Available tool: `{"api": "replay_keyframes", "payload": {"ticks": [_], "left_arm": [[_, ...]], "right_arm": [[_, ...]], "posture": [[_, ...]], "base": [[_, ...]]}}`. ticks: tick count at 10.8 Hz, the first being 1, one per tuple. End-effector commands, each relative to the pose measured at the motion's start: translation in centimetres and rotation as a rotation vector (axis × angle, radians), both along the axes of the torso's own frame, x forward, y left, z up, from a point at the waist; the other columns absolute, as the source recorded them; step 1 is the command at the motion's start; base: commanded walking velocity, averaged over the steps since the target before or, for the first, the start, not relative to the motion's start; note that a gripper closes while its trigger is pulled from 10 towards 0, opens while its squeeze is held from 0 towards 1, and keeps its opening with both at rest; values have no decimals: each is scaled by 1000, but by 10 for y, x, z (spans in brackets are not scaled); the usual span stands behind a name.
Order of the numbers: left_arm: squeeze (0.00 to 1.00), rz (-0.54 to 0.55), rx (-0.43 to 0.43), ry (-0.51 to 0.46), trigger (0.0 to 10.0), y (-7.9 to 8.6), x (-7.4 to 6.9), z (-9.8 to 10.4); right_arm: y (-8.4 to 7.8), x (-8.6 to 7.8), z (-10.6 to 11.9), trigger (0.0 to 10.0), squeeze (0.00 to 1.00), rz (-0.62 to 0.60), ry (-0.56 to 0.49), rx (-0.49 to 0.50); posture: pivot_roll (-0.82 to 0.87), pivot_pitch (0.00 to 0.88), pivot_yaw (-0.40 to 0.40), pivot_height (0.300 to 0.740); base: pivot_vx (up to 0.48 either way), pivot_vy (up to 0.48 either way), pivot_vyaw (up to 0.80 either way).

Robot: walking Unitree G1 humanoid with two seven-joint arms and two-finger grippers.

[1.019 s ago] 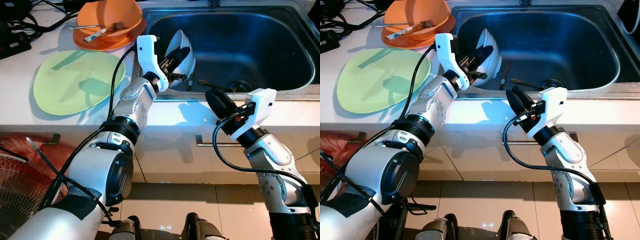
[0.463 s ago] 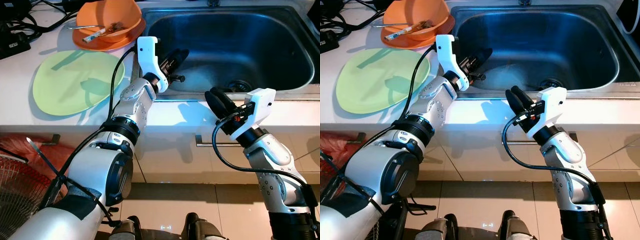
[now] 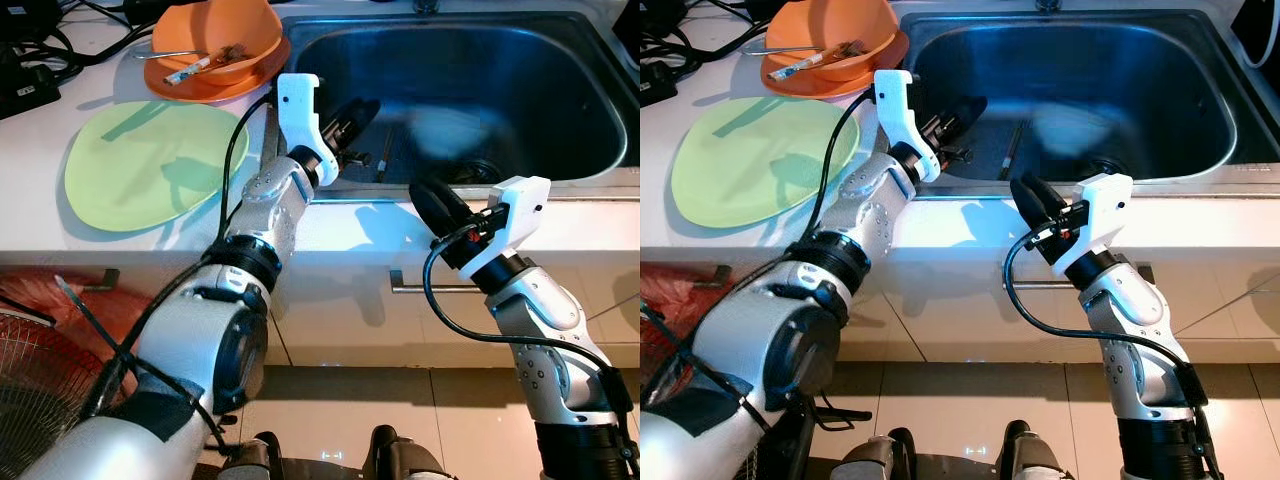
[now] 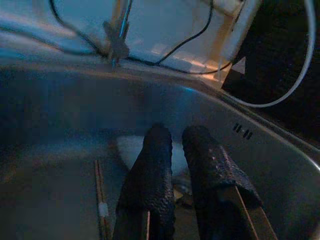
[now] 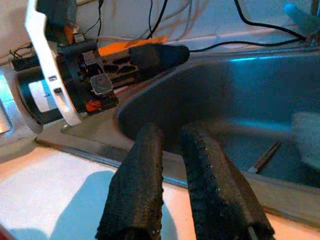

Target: Kitchen organization

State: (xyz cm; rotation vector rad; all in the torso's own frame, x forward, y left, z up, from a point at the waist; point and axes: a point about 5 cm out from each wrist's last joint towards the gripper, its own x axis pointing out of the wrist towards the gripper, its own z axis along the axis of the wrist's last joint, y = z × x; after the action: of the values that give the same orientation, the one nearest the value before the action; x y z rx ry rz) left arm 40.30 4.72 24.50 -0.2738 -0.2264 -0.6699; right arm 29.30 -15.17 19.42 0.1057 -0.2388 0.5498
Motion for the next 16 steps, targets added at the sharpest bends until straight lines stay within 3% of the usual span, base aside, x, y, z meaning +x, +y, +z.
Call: {"api": "replay_keyframes", "payload": {"ticks": [1,4,7,9,12,16], "left_arm": [[0,9,28,-81,10000,2,-3,7],[0,70,69,-278,10000,20,-12,36],[0,194,117,-388,10000,64,-37,56],[0,232,132,-404,10000,81,-50,63],[0,381,121,-414,10000,123,-64,78],[0,557,139,-335,10000,173,-85,68]], "right_arm": [[1,2,-22,10000,0,-2,108,-2],[1,8,-23,10000,0,0,108,5],[4,16,-21,10000,0,13,99,12],[4,21,-21,10000,0,16,96,10],[2,26,-19,10000,0,20,82,8],[3,29,-21,10000,0,29,82,10]], "posture": [[-39,231,68,740],[-6,214,63,740],[22,189,47,740],[34,175,40,740],[41,157,30,740],[60,150,24,740]], "base": [[0,0,0],[0,0,0],[0,0,0],[0,0,0],[0,0,0],[0,0,0]]}}
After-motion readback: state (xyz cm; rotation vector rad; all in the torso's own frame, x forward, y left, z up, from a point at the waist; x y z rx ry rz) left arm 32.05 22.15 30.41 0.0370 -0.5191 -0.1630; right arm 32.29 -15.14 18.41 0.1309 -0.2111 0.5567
